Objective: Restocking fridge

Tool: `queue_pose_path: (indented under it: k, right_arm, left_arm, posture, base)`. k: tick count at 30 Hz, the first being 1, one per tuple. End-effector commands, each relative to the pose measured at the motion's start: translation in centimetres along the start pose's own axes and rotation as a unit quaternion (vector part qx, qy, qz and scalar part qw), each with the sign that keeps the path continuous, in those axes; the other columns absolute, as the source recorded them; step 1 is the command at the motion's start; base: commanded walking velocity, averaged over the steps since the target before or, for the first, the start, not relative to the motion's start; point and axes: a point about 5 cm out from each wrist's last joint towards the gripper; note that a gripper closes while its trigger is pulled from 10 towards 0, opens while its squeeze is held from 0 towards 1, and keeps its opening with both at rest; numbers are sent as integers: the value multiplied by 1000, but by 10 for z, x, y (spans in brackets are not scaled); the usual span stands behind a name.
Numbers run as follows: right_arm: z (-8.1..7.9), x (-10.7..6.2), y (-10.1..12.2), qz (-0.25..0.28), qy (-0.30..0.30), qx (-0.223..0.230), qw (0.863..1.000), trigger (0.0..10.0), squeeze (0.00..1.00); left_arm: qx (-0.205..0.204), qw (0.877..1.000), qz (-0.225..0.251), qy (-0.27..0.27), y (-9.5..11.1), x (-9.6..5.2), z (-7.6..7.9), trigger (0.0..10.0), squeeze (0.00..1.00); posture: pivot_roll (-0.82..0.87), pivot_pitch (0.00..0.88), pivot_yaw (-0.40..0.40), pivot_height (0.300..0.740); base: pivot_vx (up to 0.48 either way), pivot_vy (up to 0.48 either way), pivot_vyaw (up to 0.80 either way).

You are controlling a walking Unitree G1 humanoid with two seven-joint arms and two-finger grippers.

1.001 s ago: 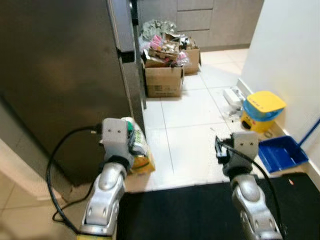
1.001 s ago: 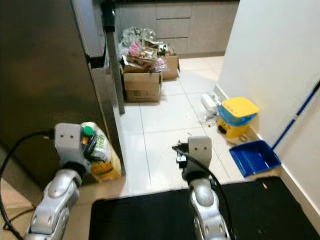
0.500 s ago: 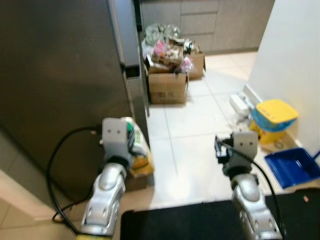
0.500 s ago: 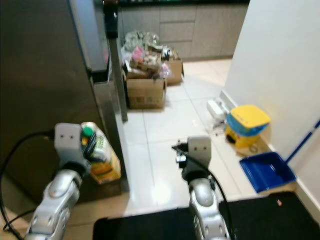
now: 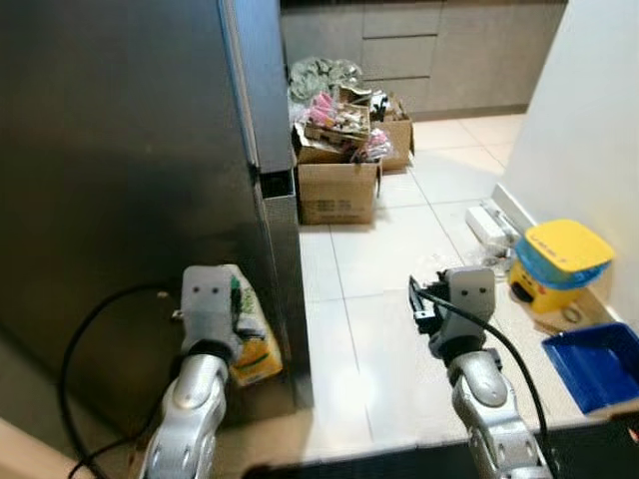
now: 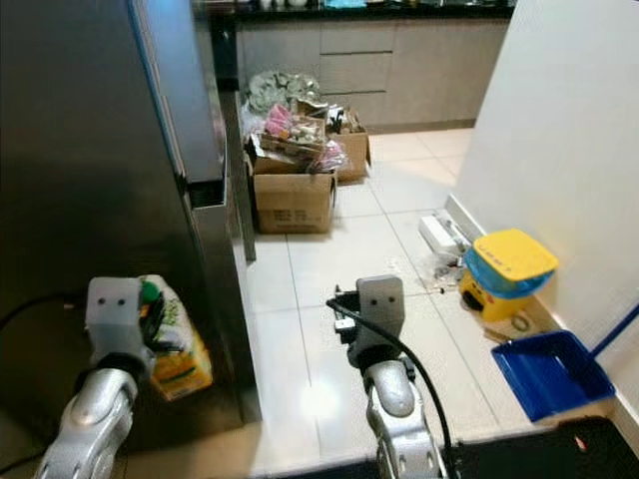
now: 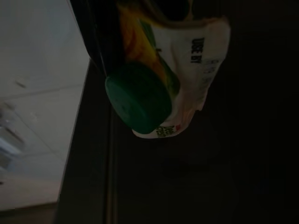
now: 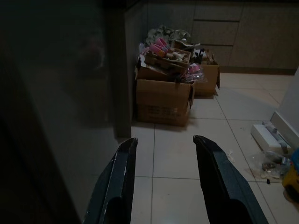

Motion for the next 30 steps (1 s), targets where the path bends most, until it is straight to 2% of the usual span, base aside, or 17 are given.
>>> queue_pose_path:
  k: [1,2,3,5,7,10,14,17,22,28,29,30]
  right_arm:
    - [-16,-2,5,12,48,13,999,10000,0]
    - [-16,-2,5,12,48,13,999,10000,0]
    - [-25,-4,5,11,79,15,997,10000,0]
    - [-32,-6,5,9,102,15,995,10000,0]
    - [-34,-7,4,8,111,14,994,10000,0]
    - [-48,-13,-3,-14,165,21,986,10000,0]
    - [-54,-16,-8,-26,183,22,983,10000,0]
    - [-55,-14,-11,-28,173,19,984,10000,0]
    - [-61,-3,0,-3,174,25,984,10000,0]
    - [-83,20,21,31,211,26,977,10000,0]
    - [-88,23,24,35,219,26,975,7961,0]
    - [-88,23,24,35,219,26,975,7961,0]
  left_arm:
    - [21,1000,2,23,-3,-9,-13,10000,0]
    - [21,1000,2,23,-3,-9,-13,10000,0]
    - [27,999,-9,31,-9,-17,-18,10000,0]
    - [31,999,-17,34,-14,-24,-22,10000,0]
    - [31,999,-19,34,-16,-27,-23,10000,0]
    - [55,997,-46,38,-32,-40,-29,10000,0]
    - [68,995,-63,41,-43,-48,-33,10000,0]
    - [77,992,-82,51,-52,-52,-39,10000,0]
    - [79,991,-82,63,-53,-48,-45,10000,0]
    - [73,994,-56,67,-39,-33,-43,10000,0]
    - [72,994,-52,65,-37,-31,-41,10000,0]
    - [72,994,-52,65,-37,-31,-41,10000,0]
  posture:
    - [-116,115,35,740]
    - [-116,115,35,740]
    - [-113,117,35,740]
    - [-109,117,34,740]
    - [-109,117,34,740]
    - [-101,115,39,740]
    - [-98,116,41,740]
    - [-88,118,47,740]
    - [-81,120,50,740]
    - [-67,125,57,740]
    - [-65,126,58,740]
    - [-65,126,58,740]
  base:
    - [409,0,0]
    - [409,0,0]
    - [281,0,0]
    - [0,0,0]
    - [0,0,0]
    - [0,0,0]
    - [0,0,0]
    - [0,0,0]
    - [0,0,0]
    - [0,0,0]
    - [0,0,0]
    - [0,0,0]
Point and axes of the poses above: a point about 5 cm out from each wrist's last joint towards the gripper, its own x axis pointing out of the wrist towards the gripper, its own y axis along the axis of the wrist's last joint, z = x × y
